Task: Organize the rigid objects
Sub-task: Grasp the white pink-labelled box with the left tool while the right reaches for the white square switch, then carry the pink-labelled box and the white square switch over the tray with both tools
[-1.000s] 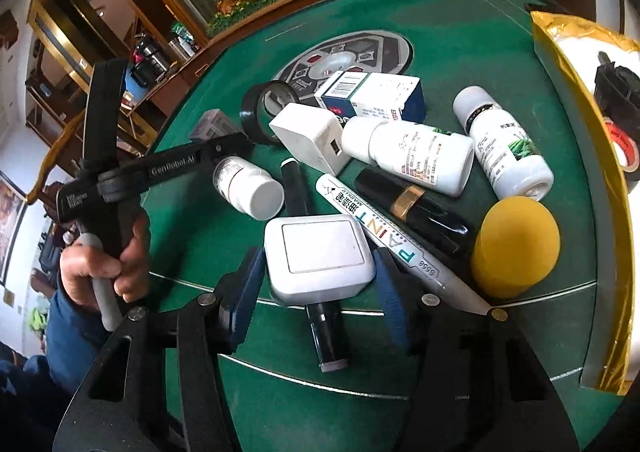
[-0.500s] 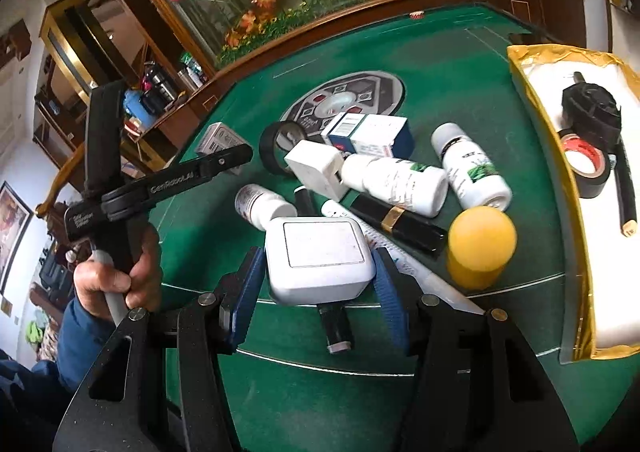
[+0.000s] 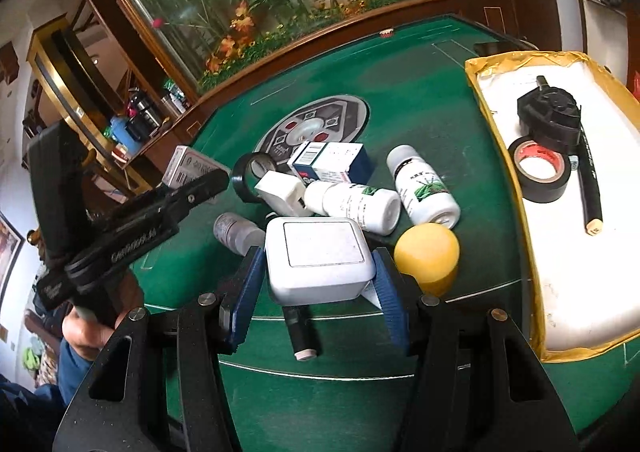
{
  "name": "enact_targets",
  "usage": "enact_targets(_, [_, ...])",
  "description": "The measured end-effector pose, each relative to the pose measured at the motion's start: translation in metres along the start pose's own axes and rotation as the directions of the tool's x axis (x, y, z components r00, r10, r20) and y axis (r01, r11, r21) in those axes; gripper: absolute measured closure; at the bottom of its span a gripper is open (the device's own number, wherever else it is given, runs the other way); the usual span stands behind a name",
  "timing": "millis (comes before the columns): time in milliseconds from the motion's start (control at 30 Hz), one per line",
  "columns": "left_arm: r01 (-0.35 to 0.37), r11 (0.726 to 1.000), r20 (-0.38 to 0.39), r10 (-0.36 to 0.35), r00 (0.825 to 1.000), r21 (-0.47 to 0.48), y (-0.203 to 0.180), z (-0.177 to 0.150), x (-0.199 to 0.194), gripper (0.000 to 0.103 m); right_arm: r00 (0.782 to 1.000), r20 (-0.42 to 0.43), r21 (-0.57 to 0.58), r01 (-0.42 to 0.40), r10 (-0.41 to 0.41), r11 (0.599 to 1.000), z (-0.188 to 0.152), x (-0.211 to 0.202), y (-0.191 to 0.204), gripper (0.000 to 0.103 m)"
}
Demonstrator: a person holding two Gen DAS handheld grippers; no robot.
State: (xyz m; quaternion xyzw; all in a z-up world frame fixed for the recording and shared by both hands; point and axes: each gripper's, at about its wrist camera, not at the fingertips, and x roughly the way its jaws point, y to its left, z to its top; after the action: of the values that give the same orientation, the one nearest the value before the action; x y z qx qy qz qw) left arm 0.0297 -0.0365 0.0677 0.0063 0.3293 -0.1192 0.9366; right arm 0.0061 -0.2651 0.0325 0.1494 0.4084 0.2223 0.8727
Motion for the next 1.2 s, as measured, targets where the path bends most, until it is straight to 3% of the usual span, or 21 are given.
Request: enact_targets(1200, [0.122, 0.992, -0.036, -0.121, 0.992, 0.029, -0.060, 0.001, 0.000, 0.067, 0.994, 0.098, 0.092, 0.034, -0.043, 0.995, 0.006, -0.049, -0.038, 0.048])
